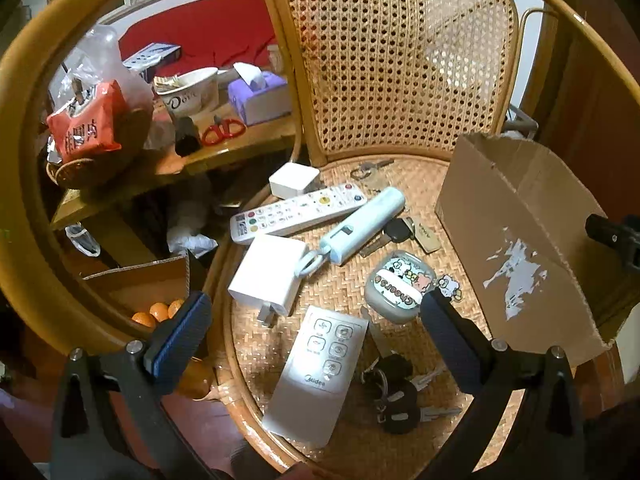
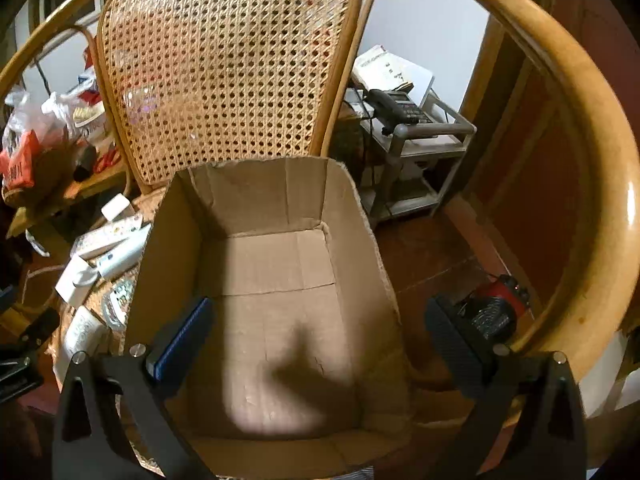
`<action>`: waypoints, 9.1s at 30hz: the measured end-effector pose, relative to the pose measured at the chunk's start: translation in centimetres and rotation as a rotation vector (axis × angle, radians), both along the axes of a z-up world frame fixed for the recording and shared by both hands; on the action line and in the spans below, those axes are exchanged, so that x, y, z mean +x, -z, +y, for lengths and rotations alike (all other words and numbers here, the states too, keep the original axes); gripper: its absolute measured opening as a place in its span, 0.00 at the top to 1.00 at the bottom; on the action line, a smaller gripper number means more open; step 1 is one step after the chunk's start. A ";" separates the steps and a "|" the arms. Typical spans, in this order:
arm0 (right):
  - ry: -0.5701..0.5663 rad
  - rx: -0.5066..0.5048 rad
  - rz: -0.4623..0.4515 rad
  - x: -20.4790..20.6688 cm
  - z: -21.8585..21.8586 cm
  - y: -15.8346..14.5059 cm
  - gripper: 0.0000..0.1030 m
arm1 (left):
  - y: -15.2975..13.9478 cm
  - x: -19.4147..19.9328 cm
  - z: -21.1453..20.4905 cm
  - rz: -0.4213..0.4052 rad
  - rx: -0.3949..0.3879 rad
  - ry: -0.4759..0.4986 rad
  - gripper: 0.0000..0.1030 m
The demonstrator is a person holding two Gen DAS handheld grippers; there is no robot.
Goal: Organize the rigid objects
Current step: 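Move the left tool toward the white Midea remote while the right tool grips the box wall, then grasp the white Midea remote with the left tool and lift it, then carry the remote into the cardboard box and open the left tool, then move the left tool back to the white power adapter on the seat, then grasp the white power adapter with the left tool and lift it, then lower the adapter into the box beside the remote and release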
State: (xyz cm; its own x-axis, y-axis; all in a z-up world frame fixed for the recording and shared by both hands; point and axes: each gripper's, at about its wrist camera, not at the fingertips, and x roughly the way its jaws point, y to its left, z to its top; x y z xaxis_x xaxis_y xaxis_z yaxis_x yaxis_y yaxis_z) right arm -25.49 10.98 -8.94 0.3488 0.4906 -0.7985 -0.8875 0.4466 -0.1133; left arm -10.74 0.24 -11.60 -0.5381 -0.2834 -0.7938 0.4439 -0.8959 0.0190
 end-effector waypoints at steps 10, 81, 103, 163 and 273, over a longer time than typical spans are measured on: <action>-0.196 -0.068 0.063 0.8 1.4 2.0 0.00 | 2.5 -1.3 -0.5 -0.059 0.030 -0.037 0.00; -0.684 -0.428 0.106 3.6 3.3 4.2 0.95 | 3.6 -1.2 0.8 -0.131 0.104 -0.241 0.55; -0.740 -0.435 0.097 3.4 3.7 4.3 0.95 | -4.7 -5.7 2.7 -0.053 0.012 -0.253 0.55; -0.862 -0.453 0.097 3.8 3.6 4.6 0.95 | -0.3 -3.8 -0.3 -0.099 0.032 -0.311 0.26; -1.097 -0.474 0.046 3.5 4.1 5.0 0.95 | -3.5 -18.2 6.0 -0.034 0.100 -0.135 0.19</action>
